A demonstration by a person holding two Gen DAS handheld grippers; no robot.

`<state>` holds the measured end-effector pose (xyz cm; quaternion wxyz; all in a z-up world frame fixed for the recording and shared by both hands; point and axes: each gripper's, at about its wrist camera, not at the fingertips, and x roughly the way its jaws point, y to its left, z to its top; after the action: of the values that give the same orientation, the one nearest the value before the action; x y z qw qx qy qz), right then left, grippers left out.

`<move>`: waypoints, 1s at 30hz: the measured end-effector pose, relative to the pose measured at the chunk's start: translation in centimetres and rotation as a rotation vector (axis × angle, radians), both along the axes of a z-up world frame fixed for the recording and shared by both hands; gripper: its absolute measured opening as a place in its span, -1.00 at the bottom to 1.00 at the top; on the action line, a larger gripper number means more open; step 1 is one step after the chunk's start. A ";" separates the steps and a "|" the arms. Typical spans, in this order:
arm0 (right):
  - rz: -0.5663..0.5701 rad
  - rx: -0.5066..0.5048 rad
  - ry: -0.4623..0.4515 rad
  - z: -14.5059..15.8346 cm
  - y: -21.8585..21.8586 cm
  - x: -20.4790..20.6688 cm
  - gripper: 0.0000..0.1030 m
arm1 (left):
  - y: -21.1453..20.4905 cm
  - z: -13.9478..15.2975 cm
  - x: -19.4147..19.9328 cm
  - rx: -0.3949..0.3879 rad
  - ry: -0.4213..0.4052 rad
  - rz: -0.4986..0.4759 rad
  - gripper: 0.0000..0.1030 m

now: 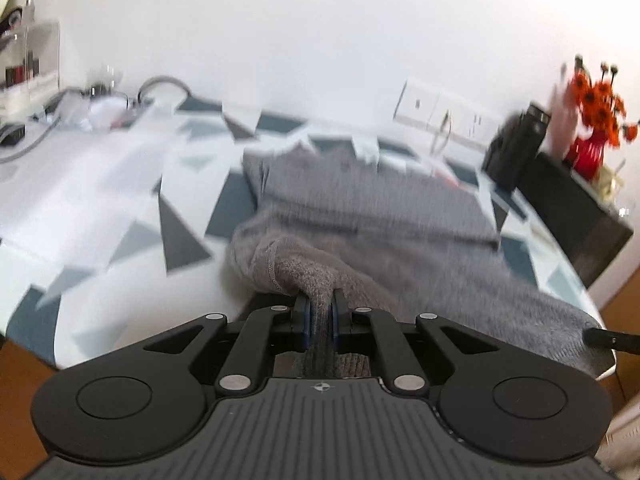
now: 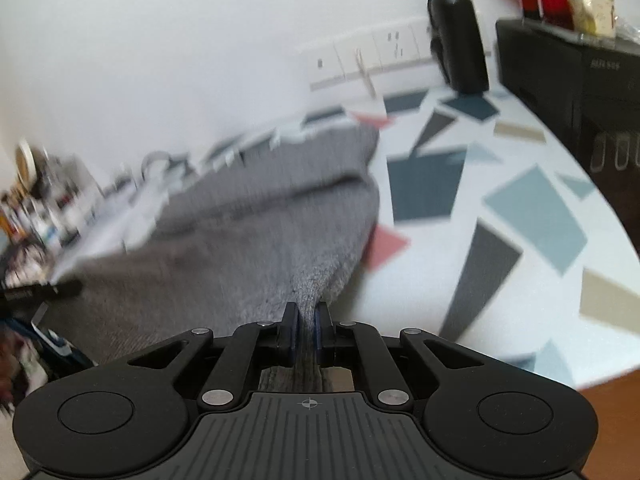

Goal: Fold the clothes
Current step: 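Lift the ribbed hem with both tools and fold it over the sweater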

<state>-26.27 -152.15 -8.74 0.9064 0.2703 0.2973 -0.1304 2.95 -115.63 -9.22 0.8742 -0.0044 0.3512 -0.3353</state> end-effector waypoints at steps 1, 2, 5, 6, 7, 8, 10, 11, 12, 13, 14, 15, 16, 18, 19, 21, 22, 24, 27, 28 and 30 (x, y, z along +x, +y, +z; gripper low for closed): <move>-0.004 0.005 -0.023 0.7 -0.6 0.2 -0.86 | -0.3 0.5 0.3 -0.012 -0.015 0.005 -0.81; -0.007 0.010 -0.047 1.4 -1.2 0.5 -0.86 | -0.5 1.0 0.5 -0.023 -0.030 0.011 -0.81; -0.004 0.006 -0.105 3.5 -2.7 2.1 -0.86 | -1.6 2.6 1.8 -0.054 -0.067 0.020 -0.81; -0.002 0.000 -0.122 4.2 -3.1 2.7 -0.86 | -2.0 3.1 2.3 -0.060 -0.078 0.020 -0.81; -0.001 -0.011 -0.136 4.8 -3.5 3.3 -0.86 | -2.4 3.4 2.6 -0.063 -0.087 0.018 -0.81; -0.002 -0.022 -0.148 5.3 -3.9 4.0 -0.86 | -2.7 3.7 3.1 -0.064 -0.094 0.016 -0.81; -0.006 -0.043 -0.170 6.3 -4.8 5.5 -0.86 | -3.4 4.2 4.1 -0.066 -0.105 0.012 -0.81; -0.013 -0.050 -0.174 6.6 -5.3 6.2 -0.86 | -3.7 4.3 4.7 -0.064 -0.108 0.011 -0.81; -0.020 -0.056 -0.177 6.8 -5.7 7.0 -0.86 | -3.9 4.4 5.3 -0.063 -0.110 0.009 -0.81; -0.026 -0.062 -0.179 6.9 -6.0 7.7 -0.86 | -4.2 4.4 5.9 -0.063 -0.108 0.008 -0.81; -0.033 -0.069 -0.180 7.1 -6.4 8.5 -0.86 | -4.4 4.5 6.6 -0.064 -0.102 0.007 -0.81; -0.040 -0.077 -0.180 7.2 -6.7 9.2 -0.86 | -4.6 4.4 7.4 -0.068 -0.094 0.007 -0.81; -0.048 -0.081 -0.180 7.2 -7.0 10.0 -0.86 | -4.8 4.3 8.3 -0.074 -0.081 0.008 -0.81; -0.068 -0.081 -0.175 7.0 -7.7 11.7 -0.86 | -5.3 3.9 10.2 -0.091 -0.052 0.013 -0.81; -0.078 -0.082 -0.170 6.9 -8.2 12.6 -0.86 | -5.6 3.7 11.2 -0.099 -0.038 0.016 -0.81; -0.099 -0.082 -0.160 6.5 -9.2 14.5 -0.87 | -6.5 3.4 13.1 -0.115 -0.010 0.020 -0.81; -0.110 -0.083 -0.155 6.3 -9.7 15.5 -0.87 | -7.0 3.2 14.2 -0.120 0.004 0.020 -0.81; -0.132 -0.085 -0.147 5.8 -10.6 17.3 -0.87 | -7.9 2.6 16.1 -0.119 0.027 0.015 -0.81; -0.172 -0.085 -0.132 4.3 -12.0 20.4 -0.87 | -9.6 1.4 19.4 -0.101 0.046 0.002 -0.81; -0.181 -0.089 -0.125 3.8 -12.4 21.4 -0.87 | -10.2 0.9 20.5 -0.094 0.057 -0.002 -0.81; -0.186 -0.089 -0.108 2.7 -13.0 23.3 -0.86 | -11.2 -0.3 22.5 -0.076 0.084 -0.009 -0.81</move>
<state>-3.00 -165.16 -6.05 0.9162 0.2626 0.2158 -0.2122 25.46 -126.79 -9.56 0.8564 -0.0499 0.3746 -0.3517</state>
